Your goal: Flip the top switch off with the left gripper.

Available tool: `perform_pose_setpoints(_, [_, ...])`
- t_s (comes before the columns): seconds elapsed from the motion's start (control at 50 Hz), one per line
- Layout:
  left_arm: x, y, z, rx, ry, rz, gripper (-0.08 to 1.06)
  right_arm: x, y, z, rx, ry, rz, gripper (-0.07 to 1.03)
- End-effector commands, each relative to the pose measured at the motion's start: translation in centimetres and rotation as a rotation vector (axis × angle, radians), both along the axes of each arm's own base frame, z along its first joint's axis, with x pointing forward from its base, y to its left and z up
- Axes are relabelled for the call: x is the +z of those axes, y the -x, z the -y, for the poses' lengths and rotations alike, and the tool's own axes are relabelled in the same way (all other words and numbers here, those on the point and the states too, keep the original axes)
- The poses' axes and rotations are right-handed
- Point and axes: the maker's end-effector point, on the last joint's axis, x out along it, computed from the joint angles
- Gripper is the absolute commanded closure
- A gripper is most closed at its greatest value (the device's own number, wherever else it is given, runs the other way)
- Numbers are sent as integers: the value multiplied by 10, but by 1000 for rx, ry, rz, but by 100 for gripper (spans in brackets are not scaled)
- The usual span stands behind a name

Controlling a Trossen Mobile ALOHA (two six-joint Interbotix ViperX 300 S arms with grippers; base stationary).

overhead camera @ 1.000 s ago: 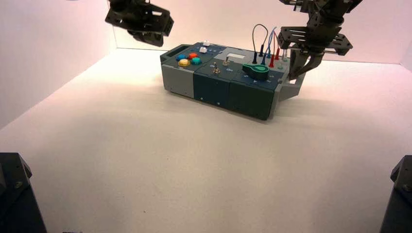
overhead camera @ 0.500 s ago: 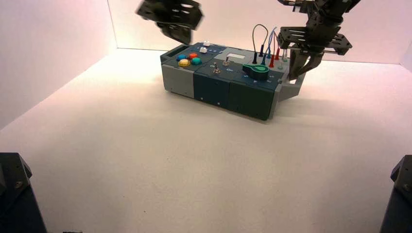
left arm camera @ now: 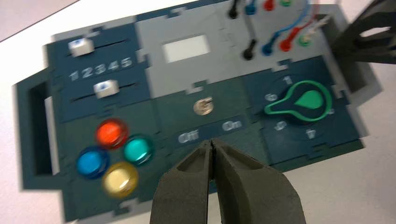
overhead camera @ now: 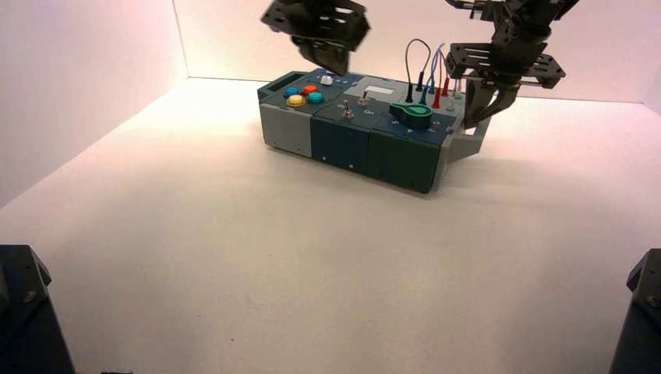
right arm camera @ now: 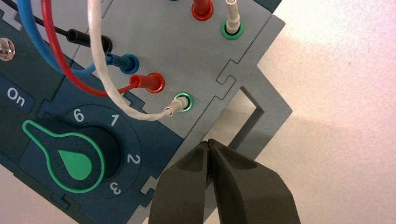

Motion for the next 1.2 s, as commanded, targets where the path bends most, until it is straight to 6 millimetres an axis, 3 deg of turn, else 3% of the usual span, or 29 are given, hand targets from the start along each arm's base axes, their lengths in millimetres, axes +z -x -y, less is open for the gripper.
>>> perform_pose_setpoints(0.02, [13, -7, 16, -20, 24, 31, 100, 1, -1, 0, 6, 3, 4, 99])
perform_pose_setpoints(0.22, [-1, -21, 30, -28, 10, 14, 100, 1, 0, 0, 6, 3, 4, 98])
perform_pose_setpoints(0.76, [-11, -51, 54, -53, 10, 47, 100, 1, 0, 1, 11, 8, 5, 99])
perform_pose_setpoints(1.04, [-18, -53, 53, -52, -1, 31, 100, 1, 0, 1, 11, 8, 3, 98])
perform_pose_setpoints(1.2, [-19, -55, 42, -31, -4, 23, 100, 1, 0, 1, 11, 8, 3, 98])
